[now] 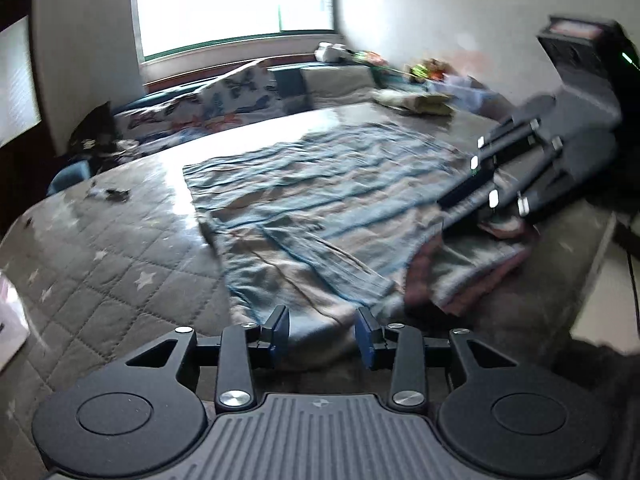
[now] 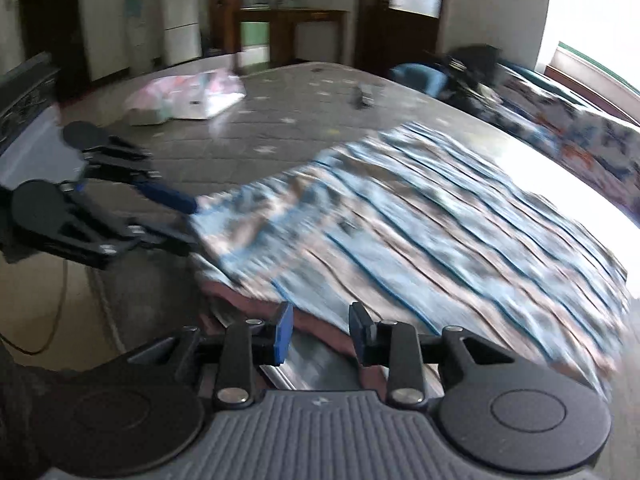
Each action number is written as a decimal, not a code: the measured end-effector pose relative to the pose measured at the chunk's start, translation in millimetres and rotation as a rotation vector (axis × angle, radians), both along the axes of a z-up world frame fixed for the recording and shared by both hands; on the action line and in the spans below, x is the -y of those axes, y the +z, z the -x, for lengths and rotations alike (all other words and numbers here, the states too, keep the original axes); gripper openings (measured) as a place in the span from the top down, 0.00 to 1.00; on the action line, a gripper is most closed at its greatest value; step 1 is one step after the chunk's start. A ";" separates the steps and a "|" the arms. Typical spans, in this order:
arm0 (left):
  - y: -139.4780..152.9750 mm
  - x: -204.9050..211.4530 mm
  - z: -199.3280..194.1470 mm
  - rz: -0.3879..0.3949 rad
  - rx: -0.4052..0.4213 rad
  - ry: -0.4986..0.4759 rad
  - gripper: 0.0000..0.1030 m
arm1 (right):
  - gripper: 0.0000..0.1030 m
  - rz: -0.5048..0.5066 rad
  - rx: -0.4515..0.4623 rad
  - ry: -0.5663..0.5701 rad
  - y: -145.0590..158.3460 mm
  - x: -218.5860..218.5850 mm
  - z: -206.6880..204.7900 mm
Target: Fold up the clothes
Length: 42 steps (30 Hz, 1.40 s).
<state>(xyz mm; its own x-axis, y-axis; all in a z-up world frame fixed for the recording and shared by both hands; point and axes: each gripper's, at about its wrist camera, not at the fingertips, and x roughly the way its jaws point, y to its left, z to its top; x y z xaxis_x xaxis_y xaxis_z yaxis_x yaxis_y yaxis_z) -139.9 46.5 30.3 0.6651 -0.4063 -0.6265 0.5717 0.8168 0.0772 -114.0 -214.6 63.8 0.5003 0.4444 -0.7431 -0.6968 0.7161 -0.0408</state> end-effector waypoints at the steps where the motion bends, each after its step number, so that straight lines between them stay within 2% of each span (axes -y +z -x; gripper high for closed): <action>1: -0.9 2.1 2.6 -0.013 0.002 -0.019 0.62 | 0.69 0.007 0.000 -0.029 0.5 9.9 2.6; 4: -3.3 9.5 9.6 -0.040 0.015 -0.071 0.62 | 0.65 0.019 0.003 -0.109 0.9 36.4 10.3; 8: -1.7 19.1 11.0 -0.053 0.058 -0.100 0.62 | 0.65 0.031 0.007 -0.211 1.0 69.3 20.3; 14: -8.9 31.4 12.7 -0.091 0.052 -0.200 0.62 | 0.64 0.039 -0.001 -0.287 -3.1 95.3 34.3; 19: -13.3 40.3 15.7 -0.136 0.091 -0.233 0.62 | 0.63 0.035 -0.005 -0.318 -6.0 102.4 41.4; 25: -7.1 40.8 11.2 -0.119 0.116 -0.308 0.62 | 0.62 0.025 -0.001 -0.317 -5.5 99.0 40.2; 29: -12.9 44.1 5.5 -0.105 0.046 -0.370 0.59 | 0.62 0.019 -0.002 -0.313 -6.7 95.4 40.3; 34: -14.9 43.0 4.5 -0.101 0.005 -0.375 0.58 | 0.60 0.010 -0.008 -0.320 -8.5 96.5 40.5; 42: -11.0 42.9 6.4 -0.108 0.036 -0.348 0.58 | 0.60 0.024 -0.014 -0.325 -12.2 103.1 43.5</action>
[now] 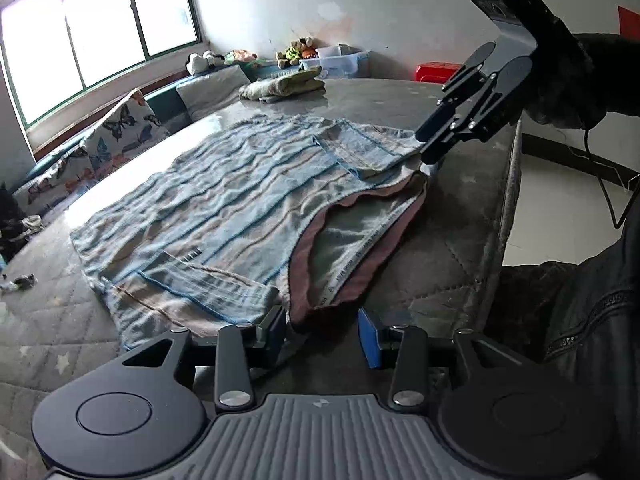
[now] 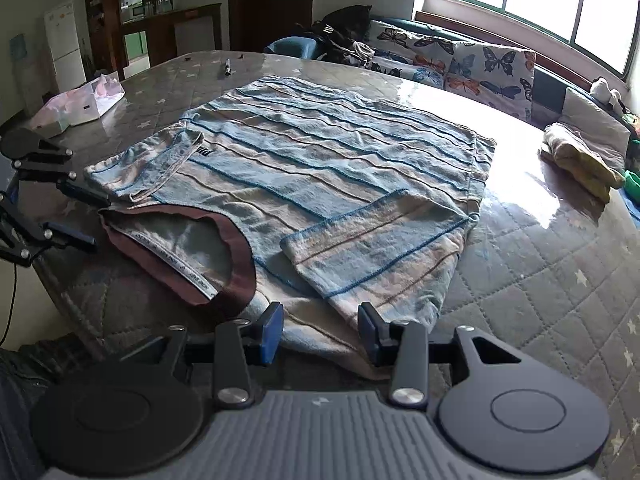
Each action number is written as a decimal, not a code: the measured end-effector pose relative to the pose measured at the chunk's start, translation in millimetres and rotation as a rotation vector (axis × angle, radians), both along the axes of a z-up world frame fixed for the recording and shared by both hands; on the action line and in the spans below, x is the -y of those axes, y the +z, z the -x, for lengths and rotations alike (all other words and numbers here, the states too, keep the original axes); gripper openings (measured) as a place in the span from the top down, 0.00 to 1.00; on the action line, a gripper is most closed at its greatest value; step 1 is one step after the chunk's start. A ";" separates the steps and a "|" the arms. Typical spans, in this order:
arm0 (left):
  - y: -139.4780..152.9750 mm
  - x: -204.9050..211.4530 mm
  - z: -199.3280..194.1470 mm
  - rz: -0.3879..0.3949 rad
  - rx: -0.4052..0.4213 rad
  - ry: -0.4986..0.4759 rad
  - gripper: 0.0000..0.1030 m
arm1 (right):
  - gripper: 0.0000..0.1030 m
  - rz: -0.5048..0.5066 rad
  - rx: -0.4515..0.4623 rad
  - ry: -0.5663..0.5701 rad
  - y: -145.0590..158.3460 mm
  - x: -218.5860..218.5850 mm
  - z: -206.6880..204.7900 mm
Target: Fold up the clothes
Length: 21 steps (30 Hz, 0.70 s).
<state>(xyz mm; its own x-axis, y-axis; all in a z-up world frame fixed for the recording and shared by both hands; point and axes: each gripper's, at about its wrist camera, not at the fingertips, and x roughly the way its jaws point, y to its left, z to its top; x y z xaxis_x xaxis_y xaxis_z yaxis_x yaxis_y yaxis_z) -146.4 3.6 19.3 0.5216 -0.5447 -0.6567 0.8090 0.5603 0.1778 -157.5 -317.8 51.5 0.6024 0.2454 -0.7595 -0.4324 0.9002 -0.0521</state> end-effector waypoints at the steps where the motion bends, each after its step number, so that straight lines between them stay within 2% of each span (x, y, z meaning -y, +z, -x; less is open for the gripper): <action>1: -1.4 0.6 -1.9 -0.006 -0.001 0.005 0.58 | 0.60 0.003 0.000 0.003 0.6 1.0 1.5; 5: -5.3 5.6 -4.6 -0.018 0.005 0.016 0.62 | 0.60 0.033 0.001 0.033 0.1 0.8 8.0; 7: -5.4 8.2 -3.5 -0.030 0.029 0.026 0.74 | 0.60 0.061 0.005 0.061 -0.6 -1.6 11.9; 10: -4.1 8.7 -2.3 -0.030 0.053 0.053 0.83 | 0.56 0.096 0.016 0.112 -2.5 -7.4 16.2; 17: 12.3 7.1 -14.4 0.040 0.063 0.159 0.86 | 0.45 0.147 0.067 0.212 -11.5 -25.4 19.7; 21: 22.2 5.8 -30.9 0.082 0.043 0.200 0.87 | 0.45 0.156 0.111 0.227 -14.4 -29.5 17.4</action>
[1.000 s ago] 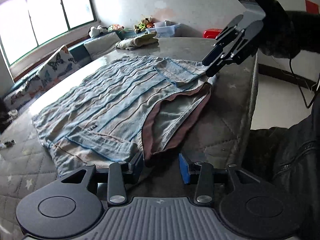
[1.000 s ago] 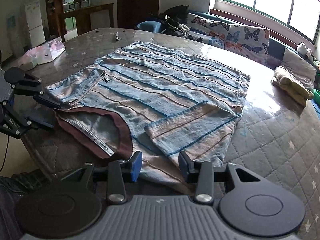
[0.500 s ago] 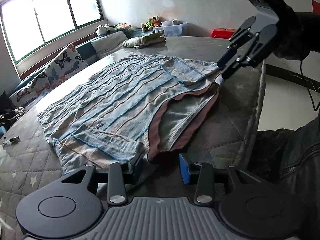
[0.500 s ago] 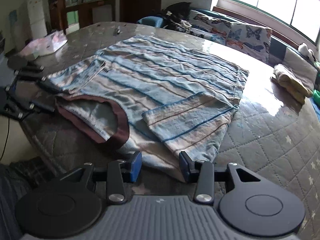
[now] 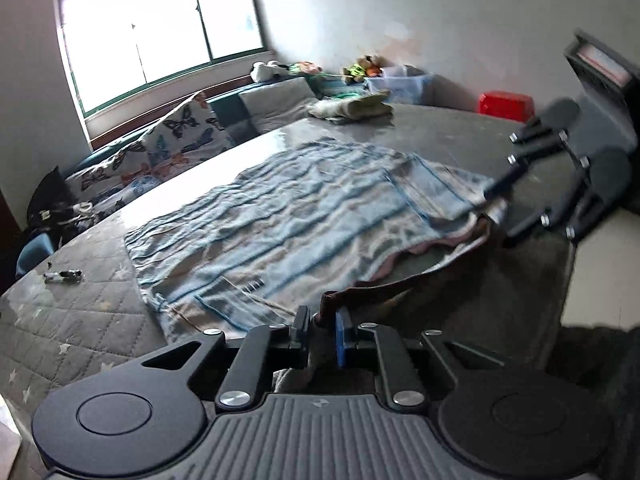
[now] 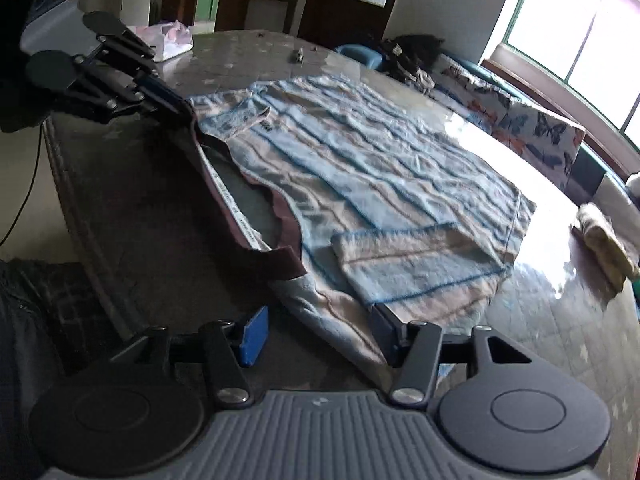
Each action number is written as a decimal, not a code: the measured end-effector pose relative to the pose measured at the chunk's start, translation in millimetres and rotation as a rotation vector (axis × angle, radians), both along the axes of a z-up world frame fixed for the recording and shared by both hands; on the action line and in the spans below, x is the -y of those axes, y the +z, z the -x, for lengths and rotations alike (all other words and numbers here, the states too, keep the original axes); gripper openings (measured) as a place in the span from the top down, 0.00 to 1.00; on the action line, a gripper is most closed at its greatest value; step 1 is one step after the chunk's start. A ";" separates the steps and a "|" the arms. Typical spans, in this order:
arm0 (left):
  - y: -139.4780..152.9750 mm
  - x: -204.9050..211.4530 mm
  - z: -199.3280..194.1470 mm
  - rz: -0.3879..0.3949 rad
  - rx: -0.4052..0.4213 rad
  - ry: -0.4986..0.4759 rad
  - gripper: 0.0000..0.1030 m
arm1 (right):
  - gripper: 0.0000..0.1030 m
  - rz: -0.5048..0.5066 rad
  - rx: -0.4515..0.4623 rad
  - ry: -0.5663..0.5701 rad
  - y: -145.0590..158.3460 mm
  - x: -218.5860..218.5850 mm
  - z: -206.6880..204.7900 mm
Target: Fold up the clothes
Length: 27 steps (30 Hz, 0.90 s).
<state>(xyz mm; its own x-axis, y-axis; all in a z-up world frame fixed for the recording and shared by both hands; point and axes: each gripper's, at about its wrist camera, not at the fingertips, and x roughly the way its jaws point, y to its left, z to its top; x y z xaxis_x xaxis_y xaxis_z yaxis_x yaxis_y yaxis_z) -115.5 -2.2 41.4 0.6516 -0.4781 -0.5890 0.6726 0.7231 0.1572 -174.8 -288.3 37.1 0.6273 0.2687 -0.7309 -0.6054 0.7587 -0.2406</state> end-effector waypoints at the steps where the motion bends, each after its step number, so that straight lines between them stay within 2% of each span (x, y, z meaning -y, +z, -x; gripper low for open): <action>1: 2.3 -0.3 -3.8 0.010 -0.004 0.007 0.87 | 0.45 -0.001 0.008 -0.005 -0.7 0.1 -2.0; 5: 9.3 -1.8 -15.9 0.037 -0.011 0.024 0.87 | 0.49 0.009 0.033 -0.027 -3.9 3.0 -10.7; 8: 10.5 -2.6 -20.2 0.049 -0.029 0.025 0.87 | 0.56 0.022 0.044 -0.044 -6.3 5.7 -17.4; 10: 8.3 -3.2 -18.6 0.042 -0.035 0.021 0.87 | 0.77 0.011 0.032 -0.053 -6.9 7.9 -22.6; 15: 1.0 -7.6 -1.4 0.016 -0.025 0.005 0.83 | 0.90 -0.038 0.016 -0.079 4.8 13.5 -32.2; 17: -1.9 -9.4 9.0 0.006 -0.003 0.004 0.78 | 0.91 -0.071 0.017 -0.095 14.0 15.9 -35.4; 19: -4.5 -10.9 19.3 -0.010 0.025 0.008 0.66 | 0.92 -0.099 0.024 -0.110 24.7 17.6 -40.5; 21: -7.2 -12.9 27.8 -0.022 0.054 0.020 0.59 | 0.92 -0.124 0.032 -0.123 35.9 19.1 -46.4; 27: -18.1 -14.2 33.2 -0.065 0.077 0.025 0.53 | 0.93 -0.141 0.064 -0.131 56.5 14.7 -60.0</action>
